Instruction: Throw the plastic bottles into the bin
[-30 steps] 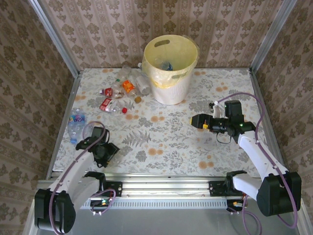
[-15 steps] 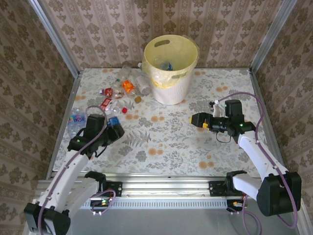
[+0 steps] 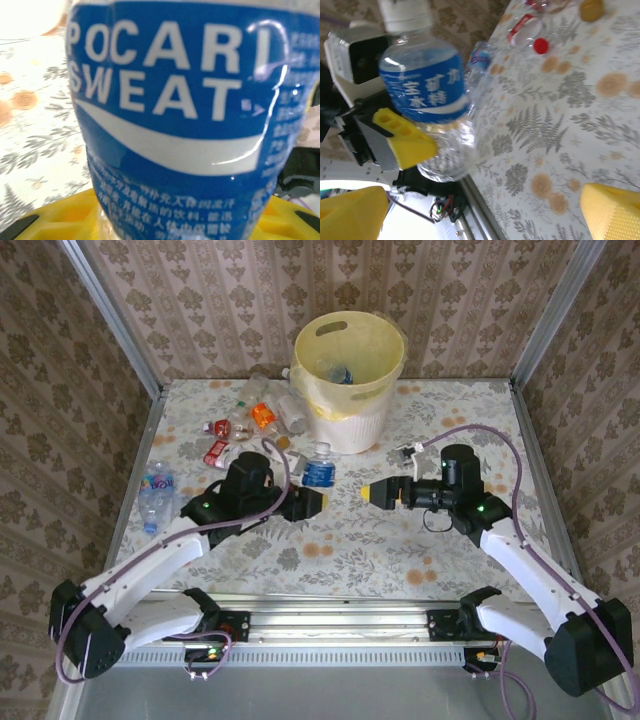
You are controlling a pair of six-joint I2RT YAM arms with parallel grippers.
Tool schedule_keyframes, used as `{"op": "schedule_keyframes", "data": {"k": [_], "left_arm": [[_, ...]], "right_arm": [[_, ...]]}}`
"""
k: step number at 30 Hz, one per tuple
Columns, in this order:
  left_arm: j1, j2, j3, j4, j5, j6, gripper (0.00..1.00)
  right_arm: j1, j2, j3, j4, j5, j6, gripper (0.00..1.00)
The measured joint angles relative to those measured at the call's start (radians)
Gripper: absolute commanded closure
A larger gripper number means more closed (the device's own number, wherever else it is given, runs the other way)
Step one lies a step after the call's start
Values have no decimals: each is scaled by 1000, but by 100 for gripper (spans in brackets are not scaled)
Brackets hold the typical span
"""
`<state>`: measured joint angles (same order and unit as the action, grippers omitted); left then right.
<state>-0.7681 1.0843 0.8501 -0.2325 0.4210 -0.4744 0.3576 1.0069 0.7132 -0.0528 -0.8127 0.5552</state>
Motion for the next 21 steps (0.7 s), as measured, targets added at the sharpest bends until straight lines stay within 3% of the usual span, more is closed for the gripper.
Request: {"op": "schedule_keyframes", "data": {"k": [7,21], "left_arm": [[-68,71,32,58,42,35,66],[-112,105,42,69,66,70,68]], "right_arm": [[99,21,0,68,0,3,0],[118,70,2,151,25,26,7]]}}
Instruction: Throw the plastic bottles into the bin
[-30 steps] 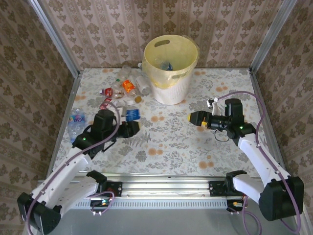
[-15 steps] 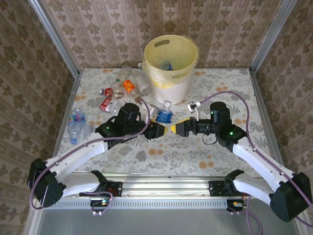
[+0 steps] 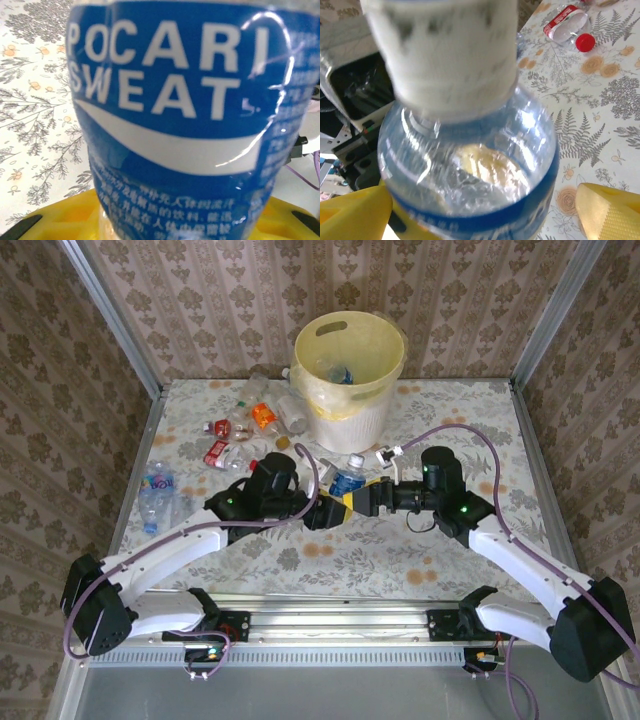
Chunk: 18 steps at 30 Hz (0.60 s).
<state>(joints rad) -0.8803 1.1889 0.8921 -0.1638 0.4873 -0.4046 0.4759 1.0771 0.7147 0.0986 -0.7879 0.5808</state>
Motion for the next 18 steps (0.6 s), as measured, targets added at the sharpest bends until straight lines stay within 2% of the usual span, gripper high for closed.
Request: {"op": "schedule_keyframes", "data": {"k": [8,12,14,16,18], "left_arm": [[-10,19,3,-1,7,10,71],[-11,27,4,-2,6,13,68],[-10,27,4,-1,0,13,58],[-10,26,4,3,-5,16,30],[-13,16,4,9,-10,30,11]], "right_arm": [[8,35,7,27,3,11,26],[19,49,18,33,3,21,43],[19,52,23,28,6,14,49],[19,55,35,7,11,5,51],[20,59,58,-8,20,2,53]]}}
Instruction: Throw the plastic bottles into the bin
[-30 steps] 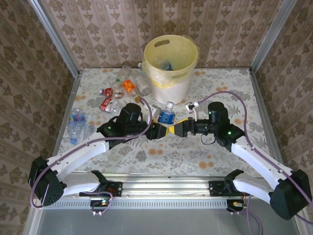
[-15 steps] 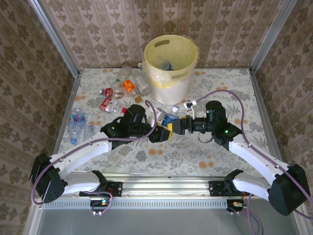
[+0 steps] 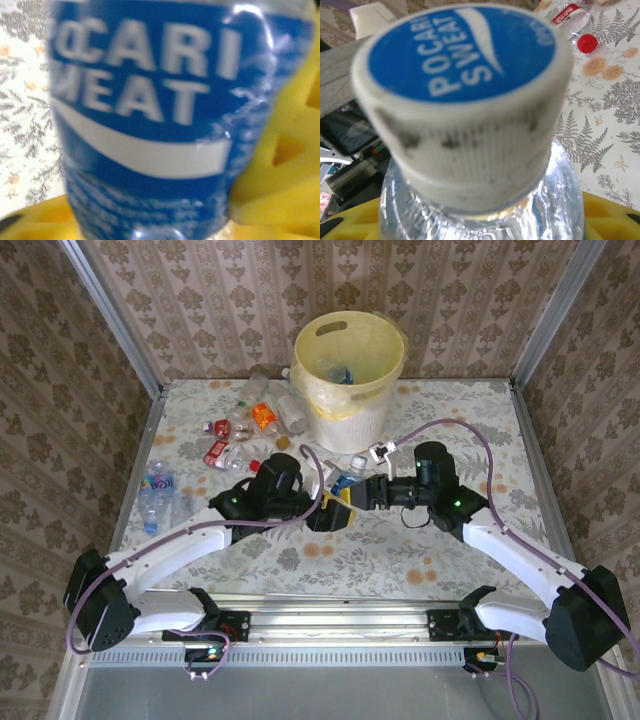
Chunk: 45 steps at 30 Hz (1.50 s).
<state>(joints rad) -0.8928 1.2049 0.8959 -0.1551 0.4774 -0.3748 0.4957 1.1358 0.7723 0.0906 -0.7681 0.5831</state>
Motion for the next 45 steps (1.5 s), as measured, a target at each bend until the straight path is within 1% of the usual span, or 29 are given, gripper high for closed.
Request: {"op": "schedule_keyframes", "data": {"k": [1,5,7,10,13,17,21,26,30,35,38,40,41,42,43,45], "left_arm": [[-3,-10,0,0,-6,10,1],[-2,-83,-5,3,-50,24,0],[15,-137,-18,3,-83,24,0],[76,-235,-69,6,-117,10,0],[152,-350,-144,5,-165,-23,0],[243,-491,-215,-19,-232,-68,0],[303,-588,-233,-77,-303,-102,0],[350,-666,-233,-176,-416,-135,0],[395,-687,-233,-253,-489,-167,0],[431,-694,-233,-327,-529,-189,0],[458,-689,-222,-365,-536,-195,0],[463,-678,-197,-391,-543,-198,0],[463,-673,-183,-400,-546,-201,0],[463,-667,-167,-407,-549,-203,0],[463,-662,-151,-415,-551,-203,0],[463,-655,-124,-430,-554,-208,0]], "right_arm": [[0,0,13,-6,5,0,53],[0,-5,65,-40,38,-16,54],[0,-25,95,-76,78,-48,54],[0,-76,149,-124,156,-114,53],[0,-132,200,-117,255,-187,50],[6,-197,222,-18,403,-292,50],[8,-217,212,198,534,-403,47],[9,-185,229,400,636,-505,48],[9,-134,275,487,676,-563,48],[5,-53,342,509,702,-592,47],[-29,55,445,475,698,-580,45],[-71,170,583,383,693,-553,36],[-91,238,671,326,687,-536,34],[-109,309,765,252,684,-520,27],[-126,382,864,167,683,-502,17],[-148,483,985,39,679,-472,6]]}}
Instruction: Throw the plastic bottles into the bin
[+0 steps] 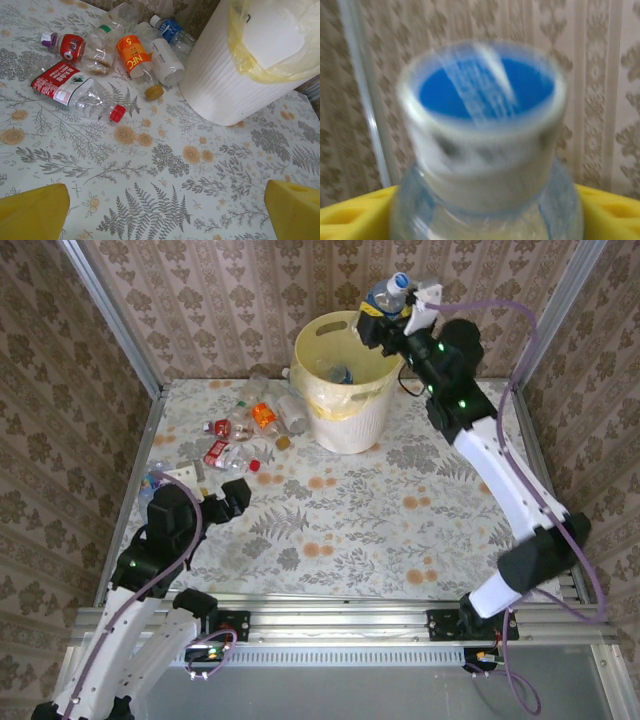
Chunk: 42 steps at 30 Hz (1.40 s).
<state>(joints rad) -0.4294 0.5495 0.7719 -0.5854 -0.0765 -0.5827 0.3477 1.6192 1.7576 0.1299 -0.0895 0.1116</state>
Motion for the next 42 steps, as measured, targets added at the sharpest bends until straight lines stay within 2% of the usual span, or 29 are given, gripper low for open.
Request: {"op": "schedule_keyframes", "data": {"k": [2,9,18,29,35,42], "left_arm": [[0,3,20,-17,0,-2,0],[2,43,54,-76,-23,-14,0],[29,146,68,-130,-41,-43,0],[142,297,68,-137,-3,-52,0],[229,435,52,-40,89,-80,0],[346,621,-24,227,236,-197,4]], "right_arm": [[-14,40,23,-92,0,26,0],[-28,0,-52,-248,-17,53,0],[-36,-238,-155,-296,-113,53,0],[-35,-433,-333,-436,-289,66,0],[-9,-505,-480,-509,-383,76,0],[89,-590,-661,-539,-440,76,0]]}}
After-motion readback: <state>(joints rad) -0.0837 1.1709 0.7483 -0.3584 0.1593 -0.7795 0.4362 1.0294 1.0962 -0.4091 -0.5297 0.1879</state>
